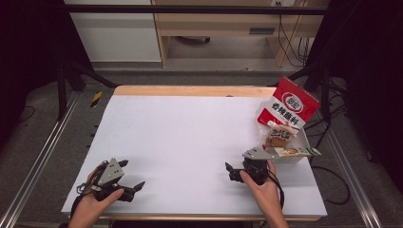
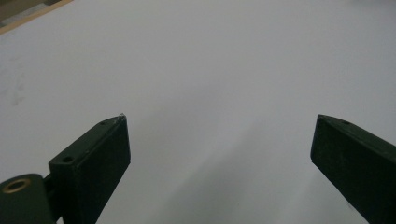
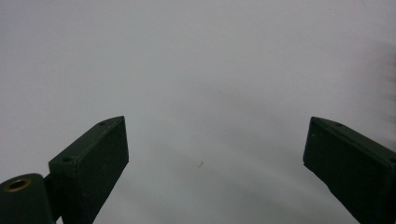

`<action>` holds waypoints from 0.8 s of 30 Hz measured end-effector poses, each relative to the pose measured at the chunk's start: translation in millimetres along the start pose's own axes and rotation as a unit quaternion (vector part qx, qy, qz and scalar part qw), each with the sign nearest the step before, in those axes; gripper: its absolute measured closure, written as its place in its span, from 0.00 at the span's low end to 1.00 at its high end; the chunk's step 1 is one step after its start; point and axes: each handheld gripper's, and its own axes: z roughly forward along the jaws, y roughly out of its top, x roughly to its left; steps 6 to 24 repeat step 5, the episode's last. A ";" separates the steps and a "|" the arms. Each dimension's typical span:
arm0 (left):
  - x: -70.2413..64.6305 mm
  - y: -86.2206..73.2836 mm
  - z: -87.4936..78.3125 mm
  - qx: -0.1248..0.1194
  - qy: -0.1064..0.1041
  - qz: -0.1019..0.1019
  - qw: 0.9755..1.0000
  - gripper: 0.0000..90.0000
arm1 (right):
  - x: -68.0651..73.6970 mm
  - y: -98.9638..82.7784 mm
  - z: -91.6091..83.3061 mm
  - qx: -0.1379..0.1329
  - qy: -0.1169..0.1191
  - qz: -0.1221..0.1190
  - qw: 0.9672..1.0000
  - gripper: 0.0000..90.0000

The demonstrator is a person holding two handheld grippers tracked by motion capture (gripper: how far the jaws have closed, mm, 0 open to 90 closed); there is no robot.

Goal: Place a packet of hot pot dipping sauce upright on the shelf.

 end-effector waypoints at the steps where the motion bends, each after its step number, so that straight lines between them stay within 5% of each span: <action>1: 0.0 0.0 -0.1 0.001 0.000 0.002 1.000 0.05 | -0.1 -1.7 -1.1 0.001 -0.002 -0.001 1.000 0.08; 24: 0.0 0.1 0.3 0.006 -0.001 0.007 1.000 0.05 | -0.5 -2.8 -3.3 -0.002 -0.006 0.006 1.000 0.08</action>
